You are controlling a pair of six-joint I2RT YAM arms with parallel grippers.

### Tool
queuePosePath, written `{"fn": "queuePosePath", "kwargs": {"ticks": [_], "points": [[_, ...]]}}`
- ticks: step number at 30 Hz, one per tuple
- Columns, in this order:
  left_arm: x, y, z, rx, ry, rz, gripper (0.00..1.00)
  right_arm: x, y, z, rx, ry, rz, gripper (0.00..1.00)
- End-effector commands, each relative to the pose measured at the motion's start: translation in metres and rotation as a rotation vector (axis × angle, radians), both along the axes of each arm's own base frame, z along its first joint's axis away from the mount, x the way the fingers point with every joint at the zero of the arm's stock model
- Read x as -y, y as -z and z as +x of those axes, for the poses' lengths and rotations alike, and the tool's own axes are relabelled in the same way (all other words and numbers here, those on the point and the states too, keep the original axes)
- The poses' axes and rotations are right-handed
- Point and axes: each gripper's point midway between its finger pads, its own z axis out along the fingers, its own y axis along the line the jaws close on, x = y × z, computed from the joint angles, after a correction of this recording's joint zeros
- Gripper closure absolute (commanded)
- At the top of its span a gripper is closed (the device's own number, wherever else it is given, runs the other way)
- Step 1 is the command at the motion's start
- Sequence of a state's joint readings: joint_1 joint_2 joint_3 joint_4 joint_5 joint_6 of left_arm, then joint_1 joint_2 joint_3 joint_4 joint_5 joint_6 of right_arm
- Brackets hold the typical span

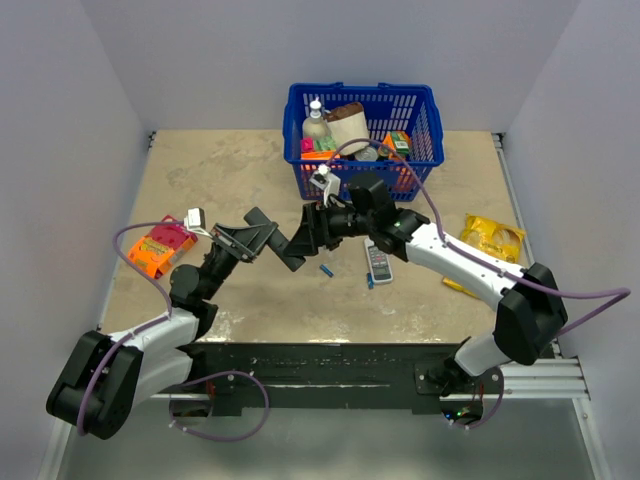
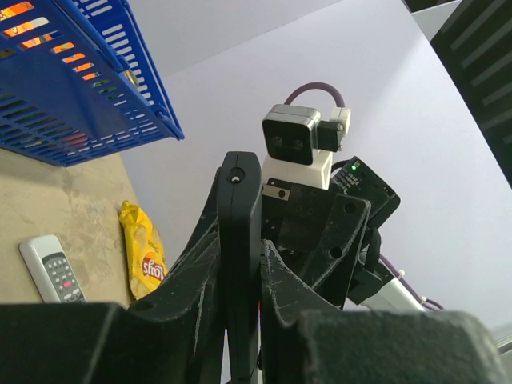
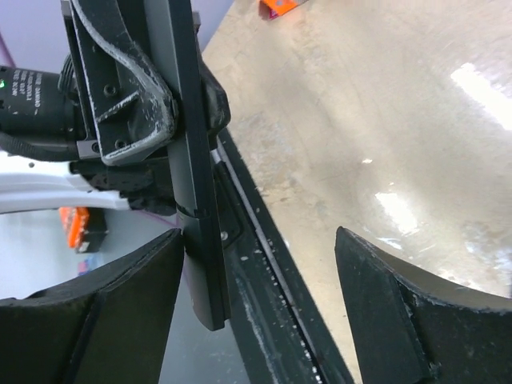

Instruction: Load the batteries into the remote control

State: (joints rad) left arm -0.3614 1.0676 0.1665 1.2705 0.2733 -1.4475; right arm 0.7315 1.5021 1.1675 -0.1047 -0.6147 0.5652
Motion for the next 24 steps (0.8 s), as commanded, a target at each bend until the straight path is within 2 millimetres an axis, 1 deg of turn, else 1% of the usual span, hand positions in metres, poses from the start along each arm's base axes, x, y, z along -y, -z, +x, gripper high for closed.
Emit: {"fn": "queuePosePath", "kwargs": {"ticks": [1, 7, 8, 10, 11, 12, 13, 14, 15, 16, 17, 18, 19, 21, 22, 23, 24], "points": [[0.000, -0.024, -0.002, 0.092, -0.012, -0.014, 1.00, 0.012, -0.044, 0.013, 0.158, 0.052, 0.006, 0.21], [0.002, -0.016, 0.003, 0.034, -0.006, 0.002, 1.00, 0.032, -0.072, 0.024, 0.367, 0.086, -0.060, 0.19], [0.003, -0.015, 0.004, 0.024, -0.002, 0.009, 1.00, 0.037, -0.081, 0.024, 0.436, 0.077, -0.063, 0.19], [0.006, -0.014, 0.007, 0.004, 0.004, 0.024, 1.00, 0.042, -0.089, 0.018, 0.508, 0.037, -0.063, 0.19], [0.006, -0.014, 0.008, -0.001, 0.005, 0.028, 1.00, 0.044, -0.092, 0.017, 0.594, 0.001, -0.077, 0.19], [0.008, -0.014, 0.010, -0.009, 0.012, 0.034, 1.00, 0.050, -0.101, 0.012, 0.652, -0.011, -0.069, 0.18], [0.009, -0.015, 0.010, -0.012, 0.017, 0.037, 1.00, 0.053, -0.098, 0.010, 0.680, -0.023, -0.073, 0.18], [0.010, -0.016, 0.011, -0.016, 0.022, 0.037, 1.00, 0.054, -0.099, 0.006, 0.782, -0.089, -0.080, 0.17], [0.012, -0.017, 0.011, -0.021, 0.031, 0.042, 1.00, 0.060, -0.107, -0.002, 0.858, -0.121, -0.067, 0.16], [0.013, -0.016, 0.012, -0.025, 0.037, 0.046, 1.00, 0.062, -0.102, -0.005, 0.905, -0.143, -0.070, 0.16], [0.014, -0.017, 0.012, -0.025, 0.044, 0.049, 1.00, 0.063, -0.106, -0.012, 0.987, -0.192, -0.045, 0.16], [0.016, -0.018, 0.013, -0.027, 0.053, 0.055, 1.00, 0.066, -0.120, -0.021, 1.077, -0.206, 0.000, 0.16], [0.017, -0.018, 0.013, -0.032, 0.058, 0.053, 1.00, 0.068, -0.110, -0.028, 1.175, -0.278, -0.009, 0.16], [0.021, -0.020, 0.013, -0.034, 0.081, 0.059, 1.00, 0.068, -0.116, -0.042, 1.289, -0.352, 0.050, 0.17], [0.022, -0.021, 0.013, -0.035, 0.090, 0.061, 1.00, 0.068, -0.114, -0.046, 1.317, -0.373, 0.063, 0.17], [0.024, -0.020, 0.014, -0.047, 0.099, 0.068, 1.00, 0.067, -0.115, -0.048, 1.326, -0.388, 0.077, 0.18], [0.027, -0.023, 0.013, -0.040, 0.119, 0.077, 1.00, 0.064, -0.118, -0.055, 1.326, -0.426, 0.105, 0.18]]}}
